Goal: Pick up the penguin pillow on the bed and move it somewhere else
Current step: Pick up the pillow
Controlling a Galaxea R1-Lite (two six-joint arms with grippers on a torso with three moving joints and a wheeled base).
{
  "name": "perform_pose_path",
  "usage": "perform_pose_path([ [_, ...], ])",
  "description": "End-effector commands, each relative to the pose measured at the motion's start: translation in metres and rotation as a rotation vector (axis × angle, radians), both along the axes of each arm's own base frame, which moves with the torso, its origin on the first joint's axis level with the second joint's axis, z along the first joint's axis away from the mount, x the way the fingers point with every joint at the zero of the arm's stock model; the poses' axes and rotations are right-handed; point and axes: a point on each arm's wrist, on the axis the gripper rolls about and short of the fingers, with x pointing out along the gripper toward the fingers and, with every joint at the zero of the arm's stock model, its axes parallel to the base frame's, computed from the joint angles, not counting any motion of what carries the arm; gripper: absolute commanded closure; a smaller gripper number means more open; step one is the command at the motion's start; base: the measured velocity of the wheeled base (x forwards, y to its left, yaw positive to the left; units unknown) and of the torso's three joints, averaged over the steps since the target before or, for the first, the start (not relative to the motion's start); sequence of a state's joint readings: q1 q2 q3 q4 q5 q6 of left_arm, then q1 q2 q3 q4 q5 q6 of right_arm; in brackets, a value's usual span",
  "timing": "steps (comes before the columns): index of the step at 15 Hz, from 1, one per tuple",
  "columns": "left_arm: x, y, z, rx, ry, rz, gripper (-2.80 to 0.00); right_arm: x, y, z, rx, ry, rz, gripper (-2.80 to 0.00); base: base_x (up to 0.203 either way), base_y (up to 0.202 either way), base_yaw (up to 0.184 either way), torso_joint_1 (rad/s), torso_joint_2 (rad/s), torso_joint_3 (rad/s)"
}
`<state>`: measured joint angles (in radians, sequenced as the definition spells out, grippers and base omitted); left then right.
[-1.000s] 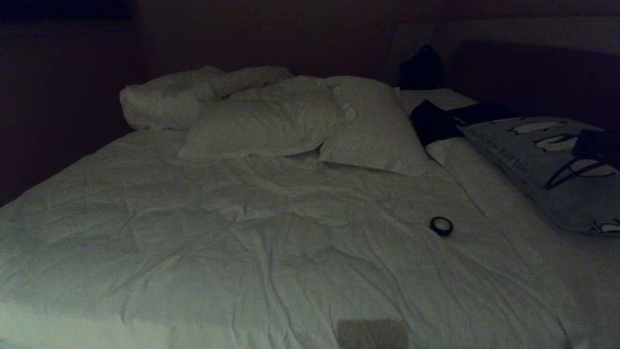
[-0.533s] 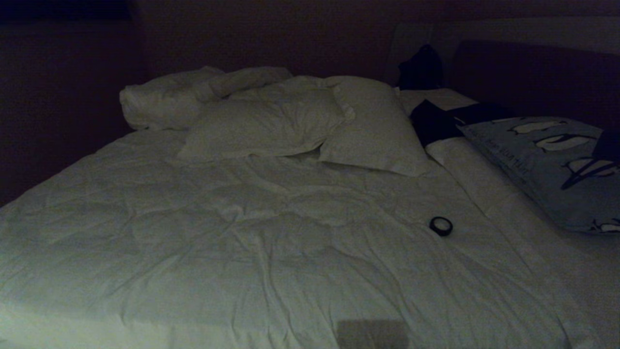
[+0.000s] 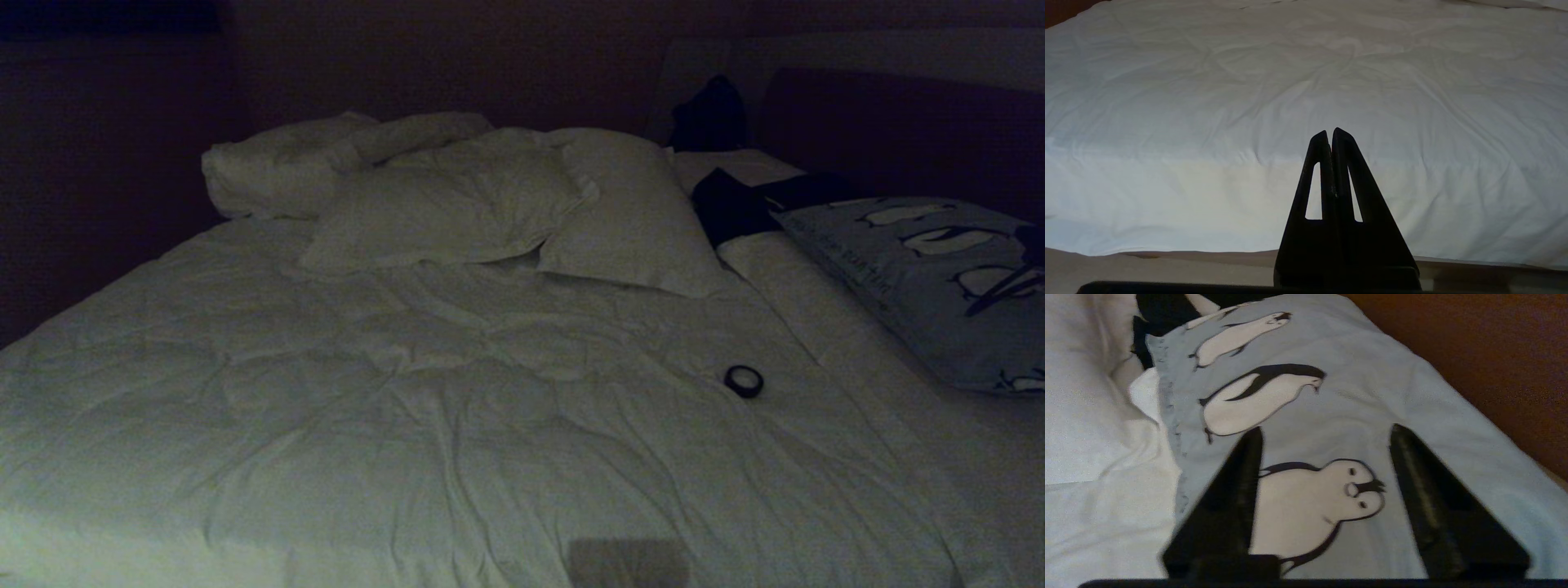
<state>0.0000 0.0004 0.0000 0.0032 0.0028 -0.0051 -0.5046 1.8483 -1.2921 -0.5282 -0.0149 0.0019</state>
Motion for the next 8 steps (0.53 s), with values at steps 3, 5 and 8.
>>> perform_pose_path([
  [3,0.0001,0.0000,-0.0004,0.000,0.001,0.000,0.00,0.0005,-0.0049,-0.0041,0.005,0.009,-0.010,-2.80,0.000,0.000,0.000,0.000,0.00,0.000],
  [5,0.0001,0.0000,-0.0004,-0.001,0.001,0.000,0.00,-0.0001,-0.0065,-0.0048,0.006,0.011,-0.014,-2.80,0.000,0.000,0.000,0.000,0.00,0.000],
  [8,0.0001,0.0000,-0.0004,-0.001,0.001,0.000,0.00,0.0022,-0.0134,-0.0116,0.012,0.024,-0.028,-2.80,0.000,0.000,0.000,0.000,0.00,0.000],
])
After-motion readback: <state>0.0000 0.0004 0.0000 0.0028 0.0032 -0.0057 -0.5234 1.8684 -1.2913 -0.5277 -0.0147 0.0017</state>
